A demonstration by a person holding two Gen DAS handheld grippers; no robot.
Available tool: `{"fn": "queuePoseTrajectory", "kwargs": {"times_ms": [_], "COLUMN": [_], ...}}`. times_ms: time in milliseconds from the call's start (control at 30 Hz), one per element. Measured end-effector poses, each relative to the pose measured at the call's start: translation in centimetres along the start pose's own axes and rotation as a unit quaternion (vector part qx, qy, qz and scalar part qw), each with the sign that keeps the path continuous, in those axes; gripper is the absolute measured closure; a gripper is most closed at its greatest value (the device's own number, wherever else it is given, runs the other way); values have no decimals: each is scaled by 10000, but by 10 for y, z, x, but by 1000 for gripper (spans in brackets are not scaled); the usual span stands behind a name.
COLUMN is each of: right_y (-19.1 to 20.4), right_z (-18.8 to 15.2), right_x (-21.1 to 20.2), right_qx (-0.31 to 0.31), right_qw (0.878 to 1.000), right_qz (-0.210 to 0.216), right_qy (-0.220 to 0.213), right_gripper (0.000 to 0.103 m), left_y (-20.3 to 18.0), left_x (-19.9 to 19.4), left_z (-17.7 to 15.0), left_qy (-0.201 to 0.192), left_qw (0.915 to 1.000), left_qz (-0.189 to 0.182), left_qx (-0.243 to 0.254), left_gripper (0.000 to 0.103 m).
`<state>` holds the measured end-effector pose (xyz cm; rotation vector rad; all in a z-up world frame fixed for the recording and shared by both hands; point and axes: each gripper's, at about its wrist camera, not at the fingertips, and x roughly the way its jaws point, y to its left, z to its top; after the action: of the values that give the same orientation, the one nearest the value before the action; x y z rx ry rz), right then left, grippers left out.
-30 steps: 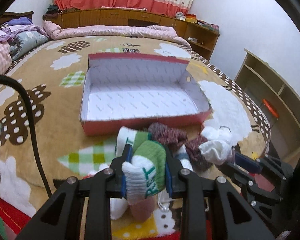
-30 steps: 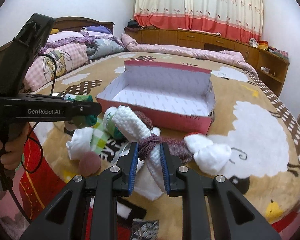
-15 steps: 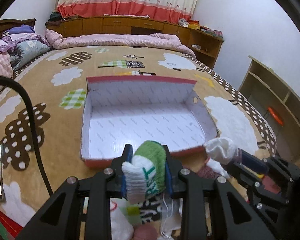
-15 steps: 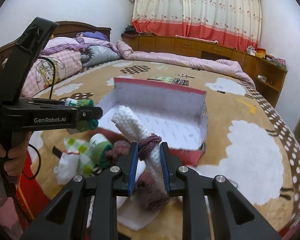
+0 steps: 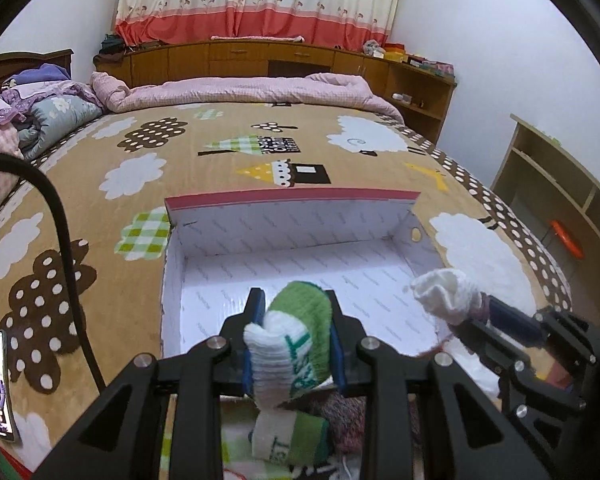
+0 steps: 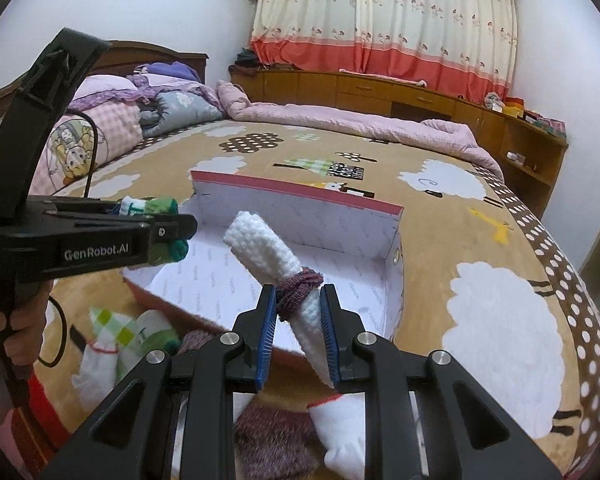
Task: Organize soft objects
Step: 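Lower both held items into the box and open both grippers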
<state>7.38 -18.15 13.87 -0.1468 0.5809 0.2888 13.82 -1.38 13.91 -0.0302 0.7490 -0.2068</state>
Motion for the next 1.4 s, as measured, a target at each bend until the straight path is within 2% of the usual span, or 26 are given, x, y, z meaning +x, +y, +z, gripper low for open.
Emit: {"fn": "queuePoseTrajectory", "kwargs": {"times_ms": [533, 933, 1100, 1167, 1300, 1400], "right_y": [-14, -13, -12, -11, -10, -9], "right_z": [-3, -8, -7, -6, -6, -4], "right_x": [58, 68, 66, 65, 60, 56], "right_qx": [151, 216, 267, 261, 223, 220], "right_qw": [9987, 9980, 9981, 9982, 9987, 9988], "right_qz": [-157, -102, -82, -107, -168, -185], "right_qy": [462, 579, 554, 536, 437, 394], "right_gripper": [80, 78, 71, 67, 55, 55], "left_y": [15, 8, 6, 5, 4, 4], "left_x": [76, 85, 82, 79, 69, 63], "left_z": [-8, -14, -14, -13, -11, -10], "left_qy": [626, 693, 651, 600, 492, 469], "left_qw": [9978, 9974, 9976, 9978, 9982, 9982], "left_qz": [141, 199, 253, 277, 320, 334], "left_qx": [-182, -65, 5, 63, 121, 147], "left_gripper": [73, 69, 52, 42, 37, 37]}}
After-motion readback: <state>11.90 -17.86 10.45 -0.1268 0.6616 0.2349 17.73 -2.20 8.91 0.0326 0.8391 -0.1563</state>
